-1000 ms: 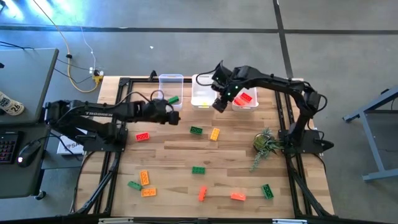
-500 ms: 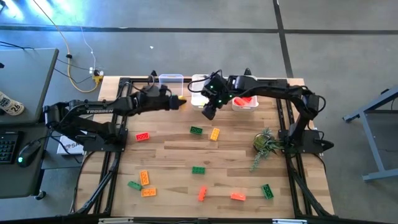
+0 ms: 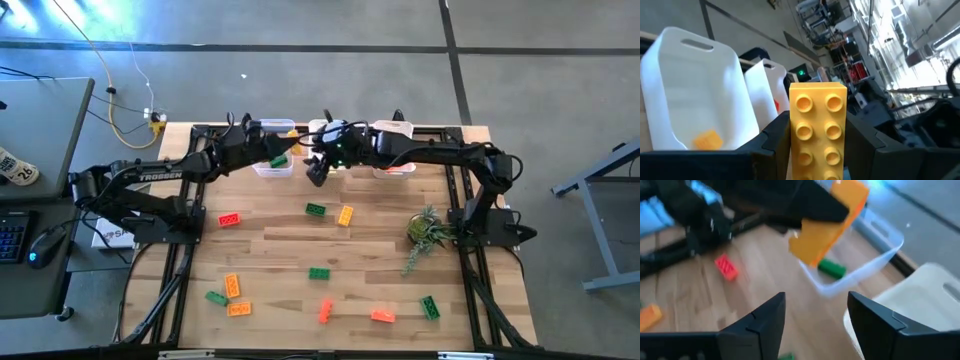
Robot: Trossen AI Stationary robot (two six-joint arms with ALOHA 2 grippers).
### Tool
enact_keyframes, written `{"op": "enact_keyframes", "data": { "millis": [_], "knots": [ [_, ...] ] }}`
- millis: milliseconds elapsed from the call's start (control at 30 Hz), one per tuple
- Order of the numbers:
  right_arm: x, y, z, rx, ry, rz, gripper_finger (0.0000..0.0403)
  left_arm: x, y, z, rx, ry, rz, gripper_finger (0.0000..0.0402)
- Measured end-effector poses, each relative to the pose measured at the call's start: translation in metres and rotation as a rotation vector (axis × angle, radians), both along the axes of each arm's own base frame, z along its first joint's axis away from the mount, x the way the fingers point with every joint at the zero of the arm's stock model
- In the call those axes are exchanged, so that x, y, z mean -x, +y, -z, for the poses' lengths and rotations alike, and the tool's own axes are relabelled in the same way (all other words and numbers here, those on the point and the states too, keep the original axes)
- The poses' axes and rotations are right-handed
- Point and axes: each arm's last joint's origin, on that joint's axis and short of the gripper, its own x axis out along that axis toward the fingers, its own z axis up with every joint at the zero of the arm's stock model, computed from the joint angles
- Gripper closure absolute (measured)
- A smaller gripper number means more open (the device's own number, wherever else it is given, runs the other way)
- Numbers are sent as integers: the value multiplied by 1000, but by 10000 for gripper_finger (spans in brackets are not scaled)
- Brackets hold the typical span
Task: Sort & place blocks by color
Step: Put the yellow game piece into the left white bin
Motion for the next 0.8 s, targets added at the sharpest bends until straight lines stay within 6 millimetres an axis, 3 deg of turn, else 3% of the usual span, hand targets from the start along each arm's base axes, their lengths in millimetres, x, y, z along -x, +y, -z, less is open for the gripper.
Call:
{"op": "enact_keyframes", "data": {
  "millis": [333,667,800],
  "knots": [
    [-6,-3,-12,-34,-166,69,201,1,2,-4,-91,14,-46,282],
    [-7,-4,-13,-40,-191,107,201,0,3,-10,-182,26,-54,282],
    [-7,-5,-14,-36,-204,107,201,-6,6,-21,-224,71,-31,282]
  ]
}}
